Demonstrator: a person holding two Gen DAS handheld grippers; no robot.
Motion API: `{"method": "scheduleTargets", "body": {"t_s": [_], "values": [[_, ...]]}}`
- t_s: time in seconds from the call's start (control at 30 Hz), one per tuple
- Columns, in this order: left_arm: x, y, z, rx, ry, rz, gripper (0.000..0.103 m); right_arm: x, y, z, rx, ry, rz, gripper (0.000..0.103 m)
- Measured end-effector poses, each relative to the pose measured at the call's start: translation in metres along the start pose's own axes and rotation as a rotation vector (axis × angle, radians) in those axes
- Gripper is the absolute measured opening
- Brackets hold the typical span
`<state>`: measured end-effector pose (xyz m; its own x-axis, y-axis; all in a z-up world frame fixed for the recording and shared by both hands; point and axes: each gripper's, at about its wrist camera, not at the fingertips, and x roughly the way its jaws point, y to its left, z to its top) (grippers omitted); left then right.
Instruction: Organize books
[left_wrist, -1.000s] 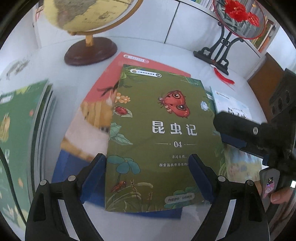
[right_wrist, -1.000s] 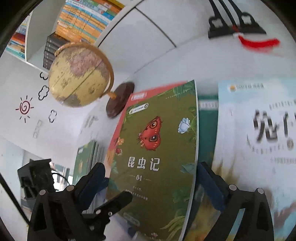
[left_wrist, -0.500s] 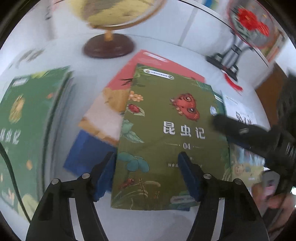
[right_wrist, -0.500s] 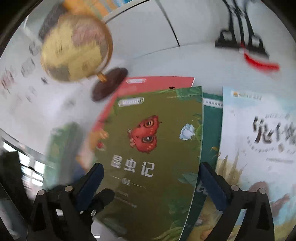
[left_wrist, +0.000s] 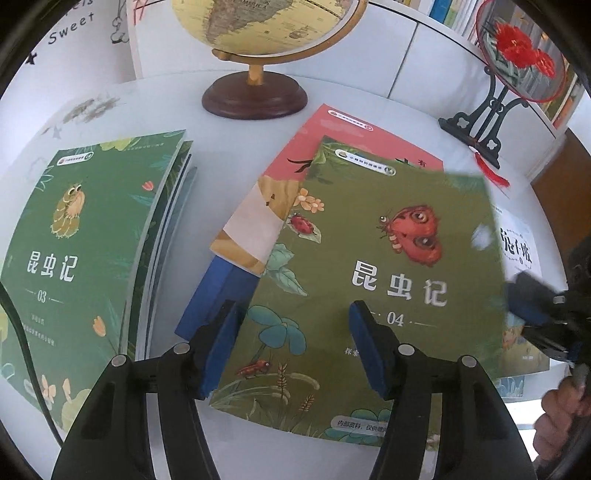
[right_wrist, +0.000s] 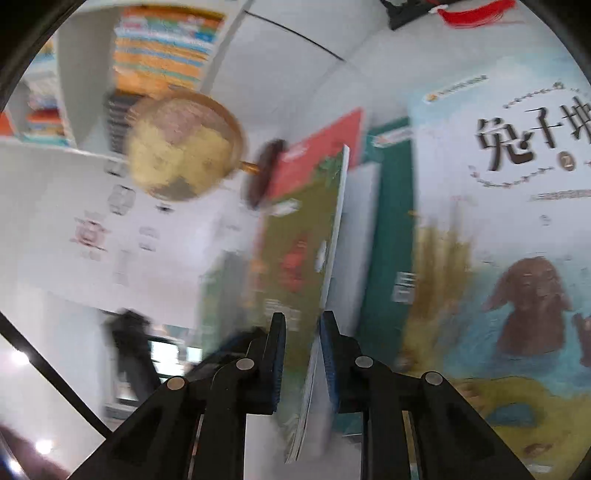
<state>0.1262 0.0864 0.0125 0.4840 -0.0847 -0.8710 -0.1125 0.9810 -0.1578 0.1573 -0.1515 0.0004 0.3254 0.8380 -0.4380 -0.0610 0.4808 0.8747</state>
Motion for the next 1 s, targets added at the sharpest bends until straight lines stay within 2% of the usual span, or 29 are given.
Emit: {"method": "scheduleTargets", "body": {"t_s": [0.07, 0.1, 0.2, 0.27, 0.4, 0.47, 0.53, 0.63, 0.77, 0.83, 0.87, 0.9, 0.93, 1.0], "values": [[0.000, 0.000, -0.001, -0.001, -0.004, 0.000, 0.059, 0.001, 0.007, -0.002, -0.015, 0.008, 0.072, 0.020], [0.000, 0.000, -0.001, -0.001, -0.006, 0.000, 0.059, 0.001, 0.011, -0.004, -0.036, 0.009, 0.066, 0.020], [0.000, 0.000, -0.001, -0.002, -0.008, 0.001, 0.059, 0.005, 0.010, -0.008, -0.056, 0.012, -0.058, 0.020], [0.000, 0.000, -0.001, -0.003, -0.008, 0.000, 0.059, 0.005, 0.002, -0.011, -0.023, 0.015, -0.050, 0.020], [0.000, -0.001, -0.002, -0.003, -0.015, 0.002, 0.059, 0.005, -0.016, -0.021, 0.043, 0.048, 0.018, 0.021], [0.000, -0.001, -0.002, -0.004, -0.014, 0.004, 0.059, 0.006, -0.013, -0.026, 0.034, 0.031, 0.018, 0.020], [0.000, 0.001, 0.001, -0.021, 0.004, 0.000, 0.058, 0.015, -0.002, -0.030, -0.027, 0.042, -0.115, 0.018], [-0.005, 0.000, 0.001, -0.039, 0.037, -0.020, 0.057, 0.021, 0.012, -0.034, -0.130, 0.017, -0.247, 0.018], [-0.030, -0.004, -0.009, -0.017, 0.006, -0.107, 0.056, 0.020, 0.019, -0.036, -0.240, -0.025, -0.330, 0.018], [-0.044, -0.004, -0.009, -0.028, -0.026, -0.159, 0.040, 0.019, 0.017, -0.032, -0.236, -0.022, -0.327, 0.018], [-0.051, -0.001, -0.007, -0.051, -0.050, -0.199, 0.036, 0.018, 0.014, -0.030, -0.232, -0.022, -0.317, 0.017], [-0.055, -0.001, -0.004, -0.066, -0.063, -0.228, 0.020, 0.018, 0.012, -0.028, -0.232, -0.022, -0.312, 0.017], [-0.059, -0.001, 0.000, -0.085, -0.084, -0.261, 0.009, 0.017, 0.012, -0.027, -0.236, -0.020, -0.310, 0.017], [-0.059, -0.009, 0.005, -0.083, -0.095, -0.305, 0.009, 0.014, 0.012, -0.029, -0.253, -0.017, -0.315, 0.017]]}}
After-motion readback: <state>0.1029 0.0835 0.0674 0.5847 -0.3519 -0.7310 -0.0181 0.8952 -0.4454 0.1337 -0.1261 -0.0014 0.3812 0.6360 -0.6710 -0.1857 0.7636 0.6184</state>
